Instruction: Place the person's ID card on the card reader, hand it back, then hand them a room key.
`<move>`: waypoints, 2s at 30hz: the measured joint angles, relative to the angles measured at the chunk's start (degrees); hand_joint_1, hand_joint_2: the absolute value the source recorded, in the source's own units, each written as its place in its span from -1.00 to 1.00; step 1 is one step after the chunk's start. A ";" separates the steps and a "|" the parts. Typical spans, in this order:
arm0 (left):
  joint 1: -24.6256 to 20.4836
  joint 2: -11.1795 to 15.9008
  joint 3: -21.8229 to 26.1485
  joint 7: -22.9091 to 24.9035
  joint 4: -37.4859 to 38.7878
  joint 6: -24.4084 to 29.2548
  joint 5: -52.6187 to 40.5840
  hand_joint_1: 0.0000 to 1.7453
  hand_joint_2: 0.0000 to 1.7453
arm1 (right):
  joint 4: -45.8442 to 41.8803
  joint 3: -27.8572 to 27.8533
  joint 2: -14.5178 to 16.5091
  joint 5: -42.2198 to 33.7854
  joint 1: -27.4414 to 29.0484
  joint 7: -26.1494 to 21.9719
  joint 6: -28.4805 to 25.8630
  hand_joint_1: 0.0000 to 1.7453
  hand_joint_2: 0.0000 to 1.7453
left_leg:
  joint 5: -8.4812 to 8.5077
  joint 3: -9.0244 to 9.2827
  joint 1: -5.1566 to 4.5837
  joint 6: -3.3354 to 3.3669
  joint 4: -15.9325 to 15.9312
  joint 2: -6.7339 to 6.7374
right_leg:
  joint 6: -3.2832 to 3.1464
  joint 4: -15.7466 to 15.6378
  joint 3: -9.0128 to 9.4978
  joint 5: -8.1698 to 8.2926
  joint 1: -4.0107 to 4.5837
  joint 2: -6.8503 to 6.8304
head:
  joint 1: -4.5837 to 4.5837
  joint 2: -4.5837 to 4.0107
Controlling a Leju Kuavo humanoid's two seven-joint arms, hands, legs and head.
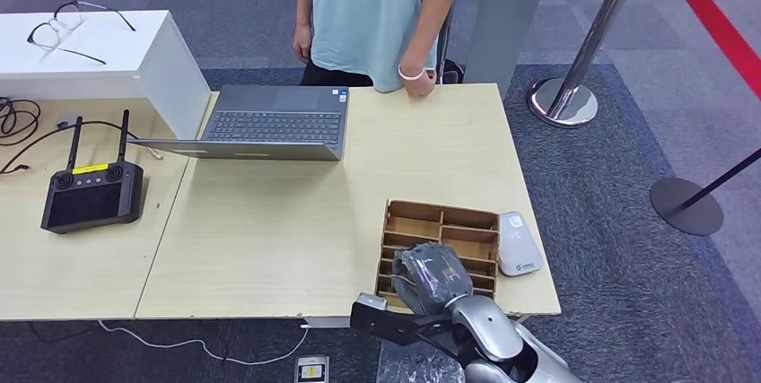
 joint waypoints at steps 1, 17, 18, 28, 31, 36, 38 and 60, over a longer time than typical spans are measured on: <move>0.00 -0.01 0.00 -0.02 0.00 0.01 -0.01 -1.00 1.00 | -0.01 -0.01 0.00 0.07 0.00 -0.13 -0.25 1.00 1.00 | 0.00 0.00 0.00 0.00 0.00 0.00 | 0.00 0.00 0.00 0.00 0.00 0.00 | 0.00 0.00; -0.01 -0.22 -0.04 -0.84 0.00 0.09 -0.23 -1.00 1.00 | -1.89 -0.44 -0.01 1.20 -5.22 -0.83 0.45 1.00 1.00 | 0.01 -0.01 0.00 0.00 0.00 -0.01 | 0.00 0.02 0.00 0.01 0.00 0.00 | 0.00 0.00; -0.01 -0.23 -0.04 -0.91 0.00 0.09 -0.25 -1.00 1.00 | -2.17 -0.45 -0.01 1.21 -5.84 -0.80 0.86 1.00 1.00 | 0.01 -0.01 0.00 0.00 0.00 -0.01 | 0.00 0.02 0.00 0.01 0.00 0.00 | -0.01 0.00; 0.00 -0.33 -0.04 -1.49 0.00 0.12 -0.31 -1.00 1.00 | -4.59 -0.44 -0.01 0.73 -11.39 -0.64 4.23 1.00 1.00 | 0.00 -0.02 0.00 0.00 0.00 -0.01 | 0.00 0.02 -0.01 0.01 0.00 0.00 | 0.00 0.00; 0.00 -0.38 -0.04 -1.68 0.00 0.15 -0.32 -1.00 1.00 | -4.78 -0.40 0.01 -0.52 -12.74 -0.61 4.43 1.00 1.00 | 0.00 -0.02 0.00 0.00 0.00 -0.01 | 0.00 0.02 0.00 0.01 0.00 0.00 | -0.01 0.00; -0.01 -0.46 -0.04 -1.86 0.00 0.20 -0.66 -1.00 1.00 | -4.67 -0.37 0.00 -3.59 -15.59 -0.38 4.32 1.00 1.00 | 0.00 -0.02 0.00 0.00 0.00 -0.01 | 0.00 0.02 -0.01 0.01 0.00 0.00 | -0.01 0.00; -0.01 -0.49 -0.04 -2.03 0.00 0.28 -0.74 -1.00 1.00 | -4.44 -0.36 0.00 -4.08 -16.81 -0.38 4.34 1.00 1.00 | 0.00 -0.02 0.00 0.00 0.00 -0.01 | 0.00 0.02 -0.01 0.01 0.00 0.00 | -0.01 0.00; -0.04 -0.94 -0.41 -2.50 0.00 0.34 -2.34 -1.00 1.00 | 5.21 0.75 -0.02 -3.53 -32.37 0.13 5.96 1.00 1.00 | 0.00 -0.07 -0.01 0.00 0.01 -0.03 | 0.00 0.03 -0.05 0.01 0.00 -0.01 | 0.00 0.00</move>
